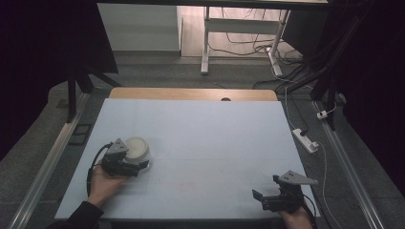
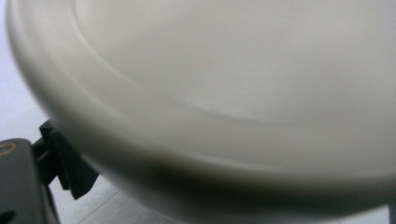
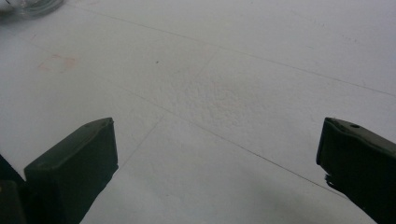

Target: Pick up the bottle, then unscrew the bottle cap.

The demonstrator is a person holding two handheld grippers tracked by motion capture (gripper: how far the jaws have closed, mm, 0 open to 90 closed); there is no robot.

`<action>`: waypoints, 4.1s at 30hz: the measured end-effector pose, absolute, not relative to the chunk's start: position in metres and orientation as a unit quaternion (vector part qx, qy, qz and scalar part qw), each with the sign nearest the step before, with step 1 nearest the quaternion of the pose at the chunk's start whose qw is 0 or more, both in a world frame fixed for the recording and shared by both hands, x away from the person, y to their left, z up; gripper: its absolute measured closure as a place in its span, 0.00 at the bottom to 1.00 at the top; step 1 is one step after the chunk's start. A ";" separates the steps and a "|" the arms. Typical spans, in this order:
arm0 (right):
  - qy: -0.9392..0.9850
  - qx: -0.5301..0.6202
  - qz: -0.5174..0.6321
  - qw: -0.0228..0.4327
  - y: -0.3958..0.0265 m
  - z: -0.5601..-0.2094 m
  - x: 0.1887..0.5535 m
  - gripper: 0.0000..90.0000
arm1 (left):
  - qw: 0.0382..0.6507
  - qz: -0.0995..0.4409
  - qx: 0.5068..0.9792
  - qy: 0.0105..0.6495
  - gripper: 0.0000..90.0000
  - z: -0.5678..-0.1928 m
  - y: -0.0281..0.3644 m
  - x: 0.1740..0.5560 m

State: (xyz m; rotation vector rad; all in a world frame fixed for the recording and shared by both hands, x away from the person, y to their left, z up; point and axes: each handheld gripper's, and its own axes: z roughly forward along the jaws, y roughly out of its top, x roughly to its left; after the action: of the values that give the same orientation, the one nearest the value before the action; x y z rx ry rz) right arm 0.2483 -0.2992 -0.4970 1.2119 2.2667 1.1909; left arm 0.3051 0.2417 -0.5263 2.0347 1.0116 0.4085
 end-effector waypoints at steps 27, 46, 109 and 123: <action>0.791 0.424 0.414 0.151 -0.299 -0.497 0.249 0.00 | 0.442 0.164 0.814 0.339 0.08 -0.493 0.219 0.293; 0.791 0.424 0.415 0.150 -0.300 -0.497 0.249 0.00 | 0.449 0.145 0.838 0.274 0.08 -0.476 0.173 0.304; 0.784 0.413 0.441 0.143 -0.300 -0.493 0.247 0.00 | 0.447 0.091 0.870 0.186 0.08 -0.471 0.085 0.321; 0.792 0.366 0.466 0.147 -0.275 -0.479 0.245 0.00 | 0.452 0.092 0.866 0.195 0.08 -0.470 0.089 0.321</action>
State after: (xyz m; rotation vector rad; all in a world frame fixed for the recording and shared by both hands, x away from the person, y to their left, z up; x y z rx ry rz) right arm 0.2455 -0.2754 -0.4787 1.0537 2.2793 1.3425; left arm 0.3215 0.0891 -0.4704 2.1378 0.4806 0.2272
